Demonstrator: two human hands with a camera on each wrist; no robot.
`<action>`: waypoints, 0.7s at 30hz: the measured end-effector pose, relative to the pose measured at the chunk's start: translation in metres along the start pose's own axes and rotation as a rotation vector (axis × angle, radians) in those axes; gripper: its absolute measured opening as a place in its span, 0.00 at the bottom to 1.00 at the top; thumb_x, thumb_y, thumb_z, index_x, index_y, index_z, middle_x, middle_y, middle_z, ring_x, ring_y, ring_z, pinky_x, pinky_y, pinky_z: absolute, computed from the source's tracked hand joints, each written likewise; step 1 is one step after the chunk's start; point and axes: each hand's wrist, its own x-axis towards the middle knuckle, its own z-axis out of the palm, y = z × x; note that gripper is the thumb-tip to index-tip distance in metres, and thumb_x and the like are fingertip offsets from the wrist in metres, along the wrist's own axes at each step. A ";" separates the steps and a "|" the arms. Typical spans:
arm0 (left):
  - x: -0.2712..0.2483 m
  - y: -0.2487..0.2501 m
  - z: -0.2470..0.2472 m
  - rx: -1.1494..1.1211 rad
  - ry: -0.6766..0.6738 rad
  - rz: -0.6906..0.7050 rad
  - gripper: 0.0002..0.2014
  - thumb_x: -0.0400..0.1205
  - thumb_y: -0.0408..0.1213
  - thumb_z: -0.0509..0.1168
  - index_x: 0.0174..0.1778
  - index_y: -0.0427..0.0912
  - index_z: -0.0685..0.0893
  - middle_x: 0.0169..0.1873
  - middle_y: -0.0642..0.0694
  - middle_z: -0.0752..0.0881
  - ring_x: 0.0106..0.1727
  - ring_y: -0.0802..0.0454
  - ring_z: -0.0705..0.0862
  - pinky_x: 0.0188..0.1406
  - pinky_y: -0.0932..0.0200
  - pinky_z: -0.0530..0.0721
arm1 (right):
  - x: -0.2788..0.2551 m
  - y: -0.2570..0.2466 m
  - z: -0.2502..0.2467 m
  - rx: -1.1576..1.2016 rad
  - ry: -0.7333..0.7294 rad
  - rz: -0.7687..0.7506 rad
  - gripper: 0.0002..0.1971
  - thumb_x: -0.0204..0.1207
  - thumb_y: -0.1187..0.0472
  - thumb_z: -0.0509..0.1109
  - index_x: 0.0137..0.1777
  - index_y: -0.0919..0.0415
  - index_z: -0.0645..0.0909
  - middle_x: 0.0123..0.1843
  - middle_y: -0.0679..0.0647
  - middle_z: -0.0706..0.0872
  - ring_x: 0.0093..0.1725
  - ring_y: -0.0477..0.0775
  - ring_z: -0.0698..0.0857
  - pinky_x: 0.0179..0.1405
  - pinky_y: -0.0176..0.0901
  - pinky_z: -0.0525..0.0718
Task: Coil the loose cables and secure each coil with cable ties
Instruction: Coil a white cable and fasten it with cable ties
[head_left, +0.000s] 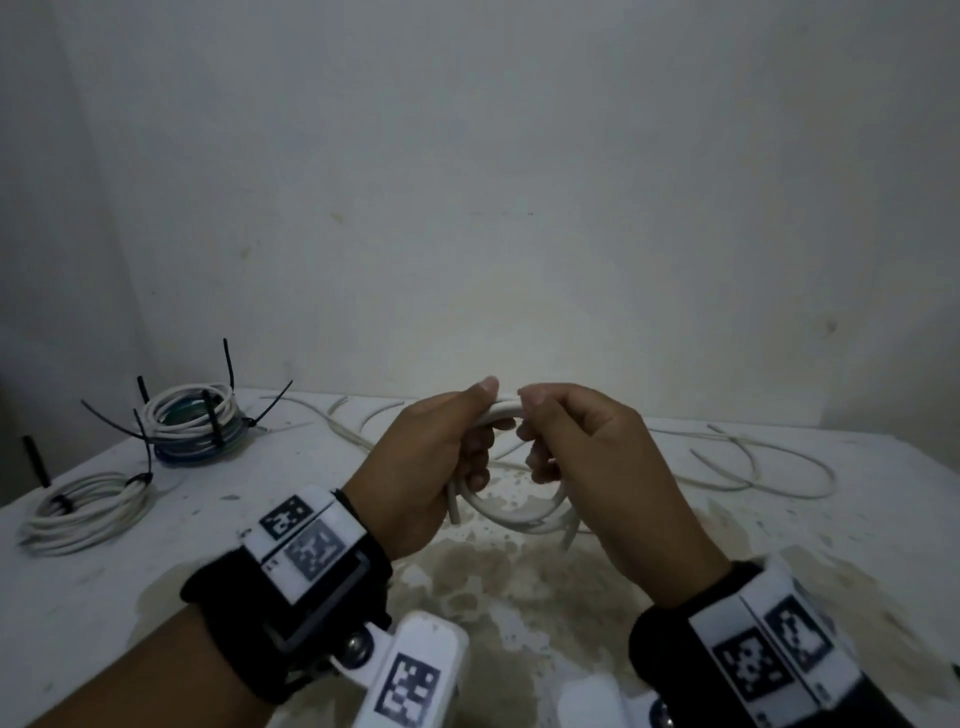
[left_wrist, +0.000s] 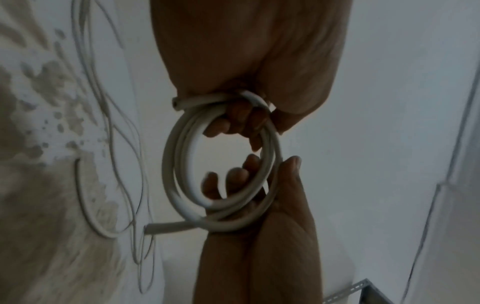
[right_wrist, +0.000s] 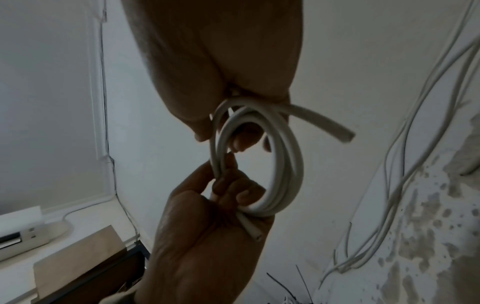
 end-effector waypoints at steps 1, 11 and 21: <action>0.000 -0.002 0.001 -0.026 0.020 0.009 0.17 0.84 0.44 0.61 0.40 0.33 0.84 0.22 0.50 0.66 0.21 0.56 0.65 0.20 0.64 0.67 | -0.001 0.001 0.001 -0.005 0.007 0.007 0.10 0.80 0.50 0.65 0.50 0.50 0.86 0.35 0.47 0.87 0.31 0.43 0.83 0.35 0.39 0.83; -0.012 -0.028 0.016 -0.181 0.082 -0.027 0.19 0.87 0.43 0.55 0.39 0.33 0.82 0.19 0.48 0.68 0.20 0.53 0.66 0.23 0.59 0.72 | -0.006 0.009 -0.011 -0.014 0.003 0.054 0.10 0.81 0.54 0.65 0.42 0.53 0.87 0.24 0.38 0.80 0.22 0.42 0.76 0.24 0.38 0.74; -0.004 -0.036 0.039 0.227 0.084 -0.007 0.22 0.87 0.49 0.56 0.31 0.40 0.77 0.16 0.53 0.71 0.17 0.53 0.67 0.23 0.60 0.67 | -0.015 0.019 -0.035 -0.330 -0.135 -0.002 0.04 0.81 0.52 0.64 0.52 0.46 0.80 0.42 0.42 0.86 0.39 0.35 0.82 0.36 0.25 0.76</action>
